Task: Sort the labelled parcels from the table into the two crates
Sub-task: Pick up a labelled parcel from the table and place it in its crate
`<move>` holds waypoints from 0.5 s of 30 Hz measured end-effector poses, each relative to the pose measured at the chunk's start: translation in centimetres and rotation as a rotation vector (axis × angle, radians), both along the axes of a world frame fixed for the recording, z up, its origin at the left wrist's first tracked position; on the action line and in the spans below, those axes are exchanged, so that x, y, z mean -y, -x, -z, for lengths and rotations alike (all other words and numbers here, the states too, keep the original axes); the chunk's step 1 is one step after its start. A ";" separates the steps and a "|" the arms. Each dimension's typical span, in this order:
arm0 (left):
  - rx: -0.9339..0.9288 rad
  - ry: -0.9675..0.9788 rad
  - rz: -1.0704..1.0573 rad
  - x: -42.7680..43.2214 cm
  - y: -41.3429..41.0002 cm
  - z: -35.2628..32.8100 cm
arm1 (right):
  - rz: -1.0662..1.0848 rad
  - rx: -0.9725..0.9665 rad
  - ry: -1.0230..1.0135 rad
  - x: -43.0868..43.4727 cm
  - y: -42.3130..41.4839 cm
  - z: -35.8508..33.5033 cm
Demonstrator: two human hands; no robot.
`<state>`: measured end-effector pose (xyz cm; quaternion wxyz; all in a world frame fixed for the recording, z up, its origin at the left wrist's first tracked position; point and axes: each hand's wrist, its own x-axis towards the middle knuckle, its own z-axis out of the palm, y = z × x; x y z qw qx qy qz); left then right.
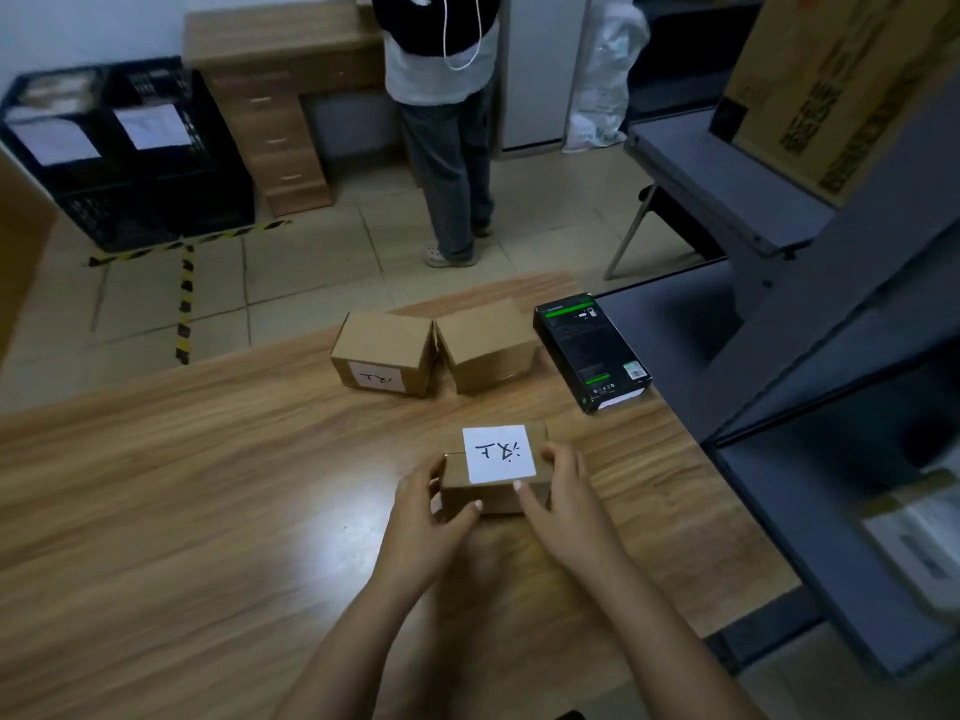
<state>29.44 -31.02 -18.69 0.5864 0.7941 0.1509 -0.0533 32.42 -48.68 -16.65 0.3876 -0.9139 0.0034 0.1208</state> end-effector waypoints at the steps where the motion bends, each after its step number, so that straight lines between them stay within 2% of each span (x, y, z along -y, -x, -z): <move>1: 0.006 0.009 0.008 -0.1 0.3 -0.1 | 0.025 -0.013 -0.026 0.0 0.4 0.2; 8: -0.052 -0.013 0.119 -0.9 2.0 0.5 | 0.030 -0.115 0.042 0.2 1.9 0.1; 15: -0.003 0.132 0.082 -0.5 3.5 0.6 | 0.038 -0.066 -0.164 1.1 3.4 0.2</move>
